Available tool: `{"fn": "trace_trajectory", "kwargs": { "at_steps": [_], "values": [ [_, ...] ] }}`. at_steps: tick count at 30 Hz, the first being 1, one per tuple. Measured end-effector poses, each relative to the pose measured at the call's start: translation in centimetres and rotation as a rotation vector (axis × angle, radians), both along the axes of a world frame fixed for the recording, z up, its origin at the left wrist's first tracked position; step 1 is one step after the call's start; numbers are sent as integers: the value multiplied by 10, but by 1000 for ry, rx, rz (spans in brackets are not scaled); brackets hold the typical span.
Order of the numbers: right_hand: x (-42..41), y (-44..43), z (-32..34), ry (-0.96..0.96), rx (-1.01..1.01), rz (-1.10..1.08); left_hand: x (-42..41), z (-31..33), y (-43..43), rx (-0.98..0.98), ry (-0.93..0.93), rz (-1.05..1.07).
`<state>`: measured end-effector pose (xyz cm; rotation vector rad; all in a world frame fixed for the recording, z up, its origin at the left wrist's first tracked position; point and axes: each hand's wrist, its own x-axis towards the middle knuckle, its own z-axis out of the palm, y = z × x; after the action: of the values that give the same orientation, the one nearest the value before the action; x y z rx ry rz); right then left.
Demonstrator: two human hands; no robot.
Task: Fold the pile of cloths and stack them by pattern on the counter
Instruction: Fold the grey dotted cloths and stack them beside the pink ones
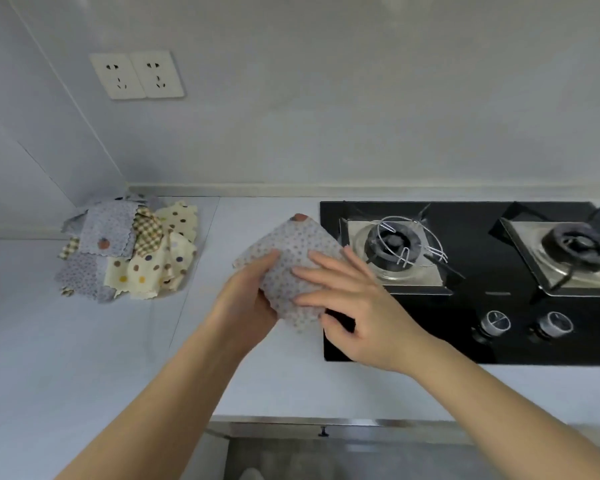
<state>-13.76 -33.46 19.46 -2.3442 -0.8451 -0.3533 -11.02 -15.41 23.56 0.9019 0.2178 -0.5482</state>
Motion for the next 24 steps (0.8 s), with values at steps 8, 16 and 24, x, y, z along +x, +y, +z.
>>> {"fn": "trace_trajectory", "kwargs": {
  "at_steps": [8, 16, 24],
  "values": [
    [-41, -126, 61, 737, 798, -372, -39, 40, -111, 90, -122, -98],
    [-59, -225, 77, 792, 867, -437, -40, 45, -192, 243, -212, -266],
    [-40, -318, 79, 846, 1294, -554, 2, 50, -295, 475, -421, -623]
  ]
}}
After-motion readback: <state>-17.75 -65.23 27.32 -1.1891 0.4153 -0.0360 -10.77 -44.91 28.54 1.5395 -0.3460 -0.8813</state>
